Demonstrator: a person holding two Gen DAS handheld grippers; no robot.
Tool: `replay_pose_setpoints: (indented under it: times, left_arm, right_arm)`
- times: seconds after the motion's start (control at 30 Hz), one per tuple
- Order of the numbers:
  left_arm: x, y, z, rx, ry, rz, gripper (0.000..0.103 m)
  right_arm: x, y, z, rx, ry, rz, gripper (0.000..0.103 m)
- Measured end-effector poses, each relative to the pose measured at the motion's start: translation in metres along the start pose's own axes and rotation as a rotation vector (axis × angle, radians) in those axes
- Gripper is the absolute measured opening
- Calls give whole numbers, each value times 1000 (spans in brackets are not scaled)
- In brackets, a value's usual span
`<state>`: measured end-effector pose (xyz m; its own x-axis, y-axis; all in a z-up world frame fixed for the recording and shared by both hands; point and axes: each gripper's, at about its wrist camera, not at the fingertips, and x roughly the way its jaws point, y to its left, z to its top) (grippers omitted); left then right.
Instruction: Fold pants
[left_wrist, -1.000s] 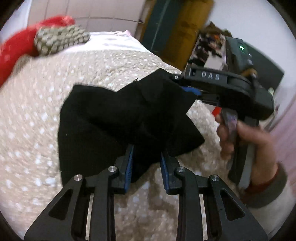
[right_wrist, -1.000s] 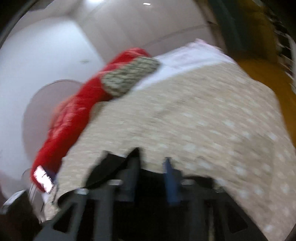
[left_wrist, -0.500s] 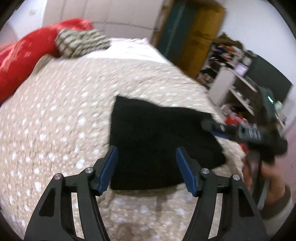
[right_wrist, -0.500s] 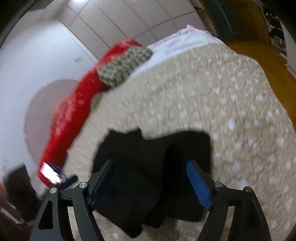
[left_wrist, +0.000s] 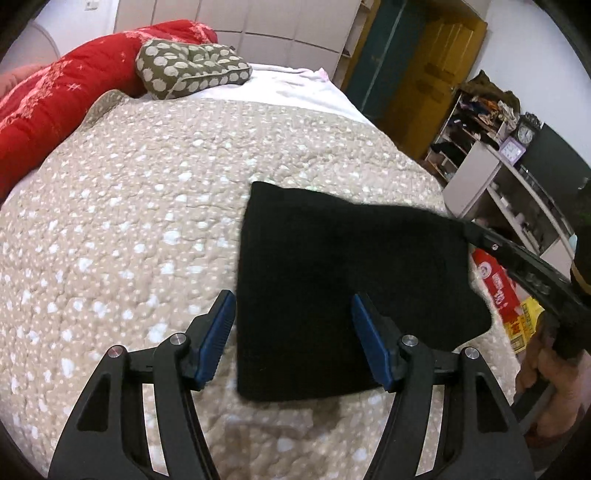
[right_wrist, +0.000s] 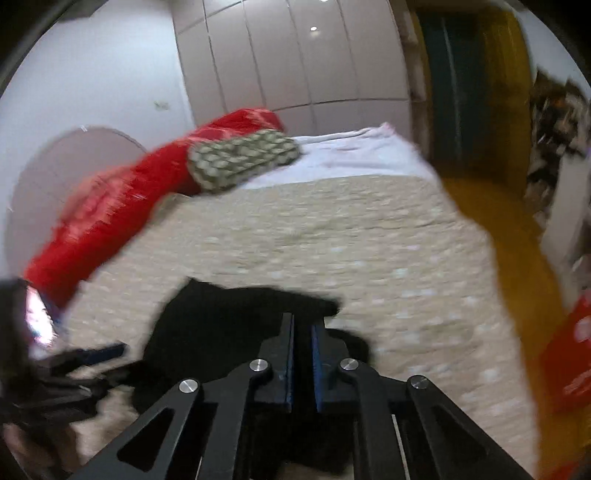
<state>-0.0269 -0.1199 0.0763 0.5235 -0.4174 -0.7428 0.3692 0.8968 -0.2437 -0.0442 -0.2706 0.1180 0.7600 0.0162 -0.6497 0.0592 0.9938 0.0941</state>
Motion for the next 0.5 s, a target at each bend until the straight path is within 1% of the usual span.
replay_pose_setpoints:
  times: [0.03,0.07,0.1,0.13,0.17,0.2,0.27,0.3,0.33,0.4,0.47,0.5]
  left_arm:
    - [7,-3,-2,7,29,14,65]
    - [13,-6,-4,17,48,34,65]
    - [16,-8,-6,33,49,62,65]
    - [15,-10,-6,49,41,76,65]
    - [13,-10,-5,55,35,74,65]
    - [10,-9,-4,51,29,66,65]
    - [8,-5,1,29,21,61,65]
    - [7,-3,4,22,18,62,65]
    - [6,-2,8,18,14,66,65]
    - [6,0,15,5,-4,79,65]
    - [4,1,21,-8,-21,80,65]
    - [4,2,24,-13,-28,82,65]
  right_arm:
    - [5,-6,-2,6,18,-41,6]
    - [19,-15,-6,31,56,-52,5]
    - [33,-24,-10,67,100,-18,5]
    - [41,-33,-14,104,125,31,5]
    - [43,-37,-16,135,146,62,5]
    - [36,-38,-16,131,133,60,6]
    - [8,-34,-10,84,47,35,6]
    - [1,-33,-8,80,35,34,7]
    - [-6,-31,-4,82,27,53,7]
    - [-19,-23,2,91,18,117,8]
    - [-23,-12,6,96,25,176,12]
    - [-21,-6,7,94,34,204,19]
